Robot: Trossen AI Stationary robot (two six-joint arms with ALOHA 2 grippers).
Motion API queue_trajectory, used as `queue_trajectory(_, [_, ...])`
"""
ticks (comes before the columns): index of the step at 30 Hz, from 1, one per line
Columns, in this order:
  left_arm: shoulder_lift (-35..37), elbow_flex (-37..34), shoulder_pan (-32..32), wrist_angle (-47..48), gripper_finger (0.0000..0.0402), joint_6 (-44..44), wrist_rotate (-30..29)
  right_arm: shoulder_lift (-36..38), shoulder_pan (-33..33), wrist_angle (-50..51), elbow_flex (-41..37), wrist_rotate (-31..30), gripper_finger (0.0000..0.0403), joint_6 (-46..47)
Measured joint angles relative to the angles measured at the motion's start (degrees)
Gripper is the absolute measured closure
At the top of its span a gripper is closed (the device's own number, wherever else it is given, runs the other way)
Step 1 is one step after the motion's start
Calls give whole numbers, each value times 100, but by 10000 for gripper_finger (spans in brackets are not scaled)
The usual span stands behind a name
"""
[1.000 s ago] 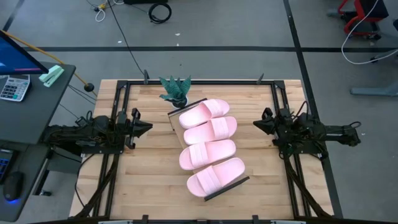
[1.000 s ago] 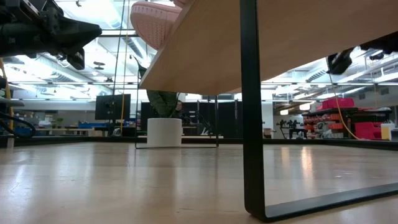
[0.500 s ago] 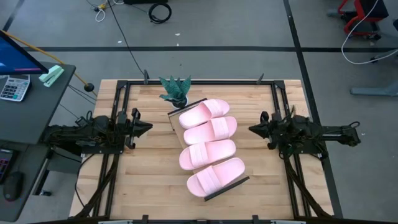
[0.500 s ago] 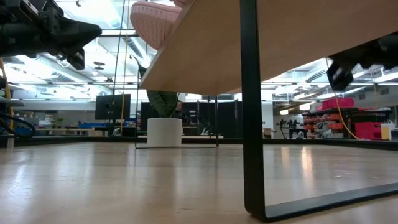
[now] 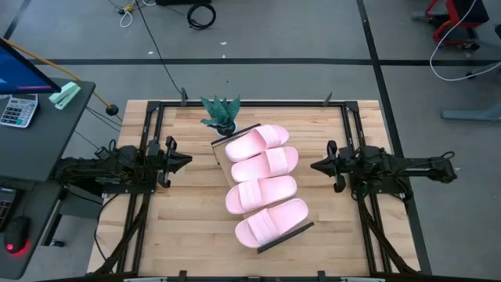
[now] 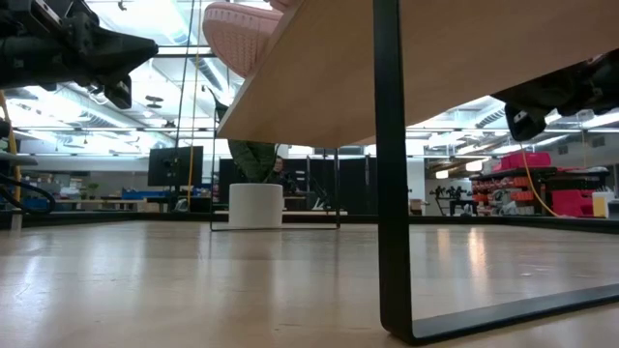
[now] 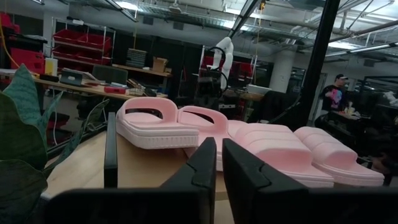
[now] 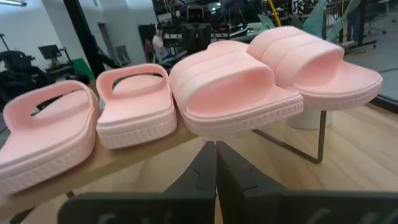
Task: Pick and place slides into the shelf
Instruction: Return to Home Position
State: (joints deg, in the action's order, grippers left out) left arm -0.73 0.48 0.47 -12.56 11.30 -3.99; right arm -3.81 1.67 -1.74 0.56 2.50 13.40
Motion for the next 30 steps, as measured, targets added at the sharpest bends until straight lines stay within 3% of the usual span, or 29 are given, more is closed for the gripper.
queue_trajectory(17, [0,0,-2,0,359,1,0,-64,0,9,0,9,396,199])
queue_trajectory(30, [0,1,-2,-2,374,0,0,-64,0,13,0,13,396,193])
